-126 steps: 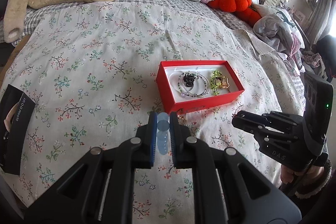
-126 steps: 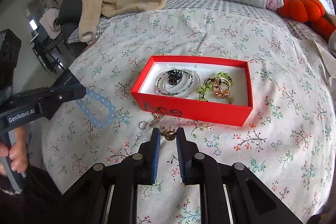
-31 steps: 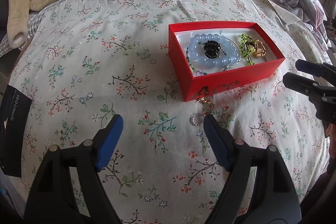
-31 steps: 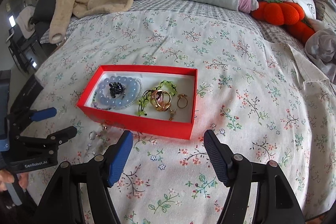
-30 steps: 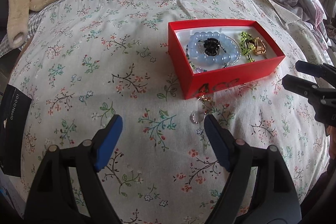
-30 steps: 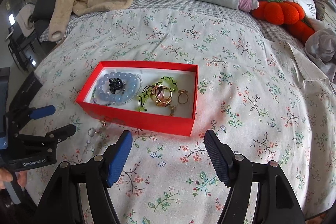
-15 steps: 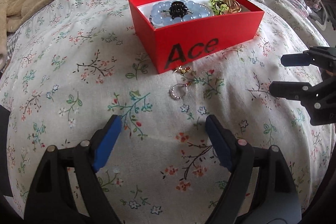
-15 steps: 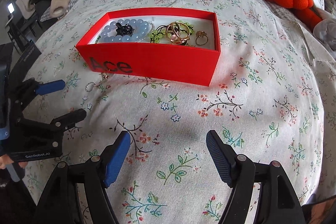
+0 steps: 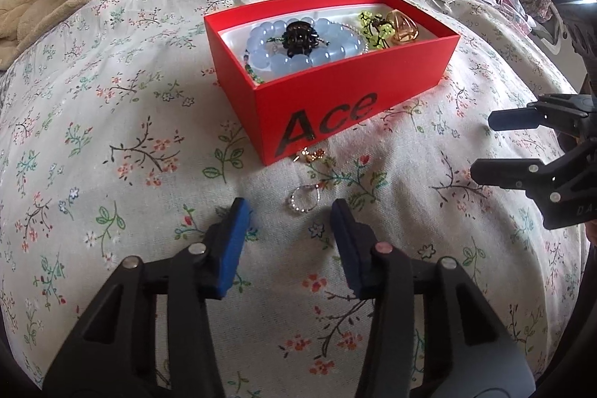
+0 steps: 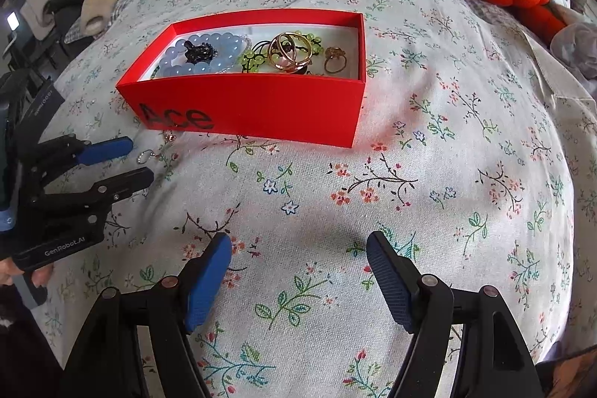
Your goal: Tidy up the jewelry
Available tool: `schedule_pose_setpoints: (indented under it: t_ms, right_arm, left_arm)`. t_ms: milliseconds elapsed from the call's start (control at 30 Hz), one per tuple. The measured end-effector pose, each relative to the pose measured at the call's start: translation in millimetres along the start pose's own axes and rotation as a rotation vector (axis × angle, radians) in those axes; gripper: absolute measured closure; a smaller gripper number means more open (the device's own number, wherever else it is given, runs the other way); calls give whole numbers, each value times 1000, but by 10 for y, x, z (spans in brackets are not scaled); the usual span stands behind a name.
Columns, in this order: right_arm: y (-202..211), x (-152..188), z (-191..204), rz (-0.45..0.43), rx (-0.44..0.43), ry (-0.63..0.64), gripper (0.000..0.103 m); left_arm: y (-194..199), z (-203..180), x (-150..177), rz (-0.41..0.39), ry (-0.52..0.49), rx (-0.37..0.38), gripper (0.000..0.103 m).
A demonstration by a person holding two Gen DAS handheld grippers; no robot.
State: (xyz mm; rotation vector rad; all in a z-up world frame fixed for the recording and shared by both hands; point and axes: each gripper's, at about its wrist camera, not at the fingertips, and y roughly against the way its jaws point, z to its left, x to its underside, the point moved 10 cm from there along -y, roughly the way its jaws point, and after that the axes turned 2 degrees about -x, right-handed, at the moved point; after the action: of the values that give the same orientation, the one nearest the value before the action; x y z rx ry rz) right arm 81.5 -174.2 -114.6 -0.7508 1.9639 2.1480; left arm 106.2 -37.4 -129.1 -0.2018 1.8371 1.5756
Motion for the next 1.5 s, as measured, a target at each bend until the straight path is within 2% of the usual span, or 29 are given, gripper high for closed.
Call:
schedule_pose_setpoints:
  t_ms: [67,467,700,1000,1033,1267,1500]
  right_arm:
    - [-3,-5,7,1,-4,1,27]
    - [-20,2,25,4,4,13,27]
    - [27,-1,30,-10,8,16,27]
    - [57,-84,102,-44,3,9,27]
    - [51,-99,119,-47,2,11,27]
    - [39,-231,314,-96,-16,-3,27]
    - [-74,-358,544,-130,-32,-2,27]
  left_arm:
    - [-6,-37,-9,3,-14,5,65]
    - [-14,-137,-17,17,-47,15,85]
    - [3,-137,-21,21,-62,-12,85]
    - [120,-132,34,36,-56,-10,86]
    - [138,-120,42,40,-54,-14,103]
    - [261,101,40,54,19,-56,103]
    - [313,262,76,61,57,-60,103]
